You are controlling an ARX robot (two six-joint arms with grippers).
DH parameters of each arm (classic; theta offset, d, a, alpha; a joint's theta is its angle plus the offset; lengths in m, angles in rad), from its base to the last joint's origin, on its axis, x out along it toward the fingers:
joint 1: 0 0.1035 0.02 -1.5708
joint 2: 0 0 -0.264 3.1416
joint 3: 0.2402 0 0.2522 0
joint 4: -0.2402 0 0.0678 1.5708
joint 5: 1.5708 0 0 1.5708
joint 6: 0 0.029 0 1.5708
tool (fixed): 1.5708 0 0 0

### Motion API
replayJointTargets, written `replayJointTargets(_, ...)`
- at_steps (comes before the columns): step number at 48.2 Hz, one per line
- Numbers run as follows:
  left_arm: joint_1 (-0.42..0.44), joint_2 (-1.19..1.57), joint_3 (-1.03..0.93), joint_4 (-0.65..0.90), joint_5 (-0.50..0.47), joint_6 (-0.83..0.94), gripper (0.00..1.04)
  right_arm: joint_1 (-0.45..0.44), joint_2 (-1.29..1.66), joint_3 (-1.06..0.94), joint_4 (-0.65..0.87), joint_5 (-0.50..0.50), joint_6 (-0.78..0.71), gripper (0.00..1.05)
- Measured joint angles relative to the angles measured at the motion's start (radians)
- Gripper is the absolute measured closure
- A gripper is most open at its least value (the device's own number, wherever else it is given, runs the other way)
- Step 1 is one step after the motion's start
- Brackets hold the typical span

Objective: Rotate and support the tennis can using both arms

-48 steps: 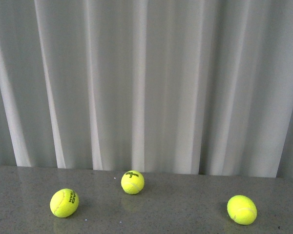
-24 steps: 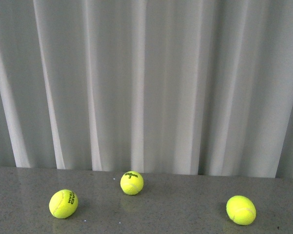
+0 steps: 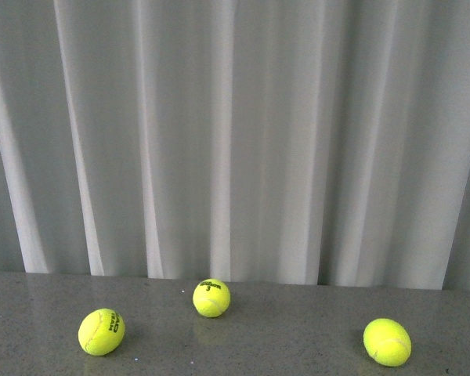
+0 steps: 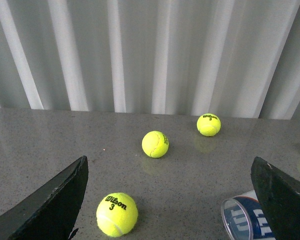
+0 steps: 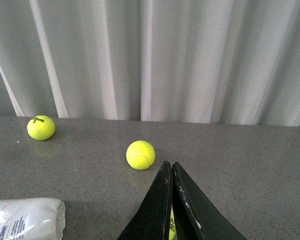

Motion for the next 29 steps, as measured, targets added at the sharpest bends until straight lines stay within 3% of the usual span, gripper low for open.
replayJointTargets(29,0.000,0.000,0.000,0.000,0.000,0.000,0.07,0.000,-0.278,0.000,-0.268,-0.002,0.000,1.01)
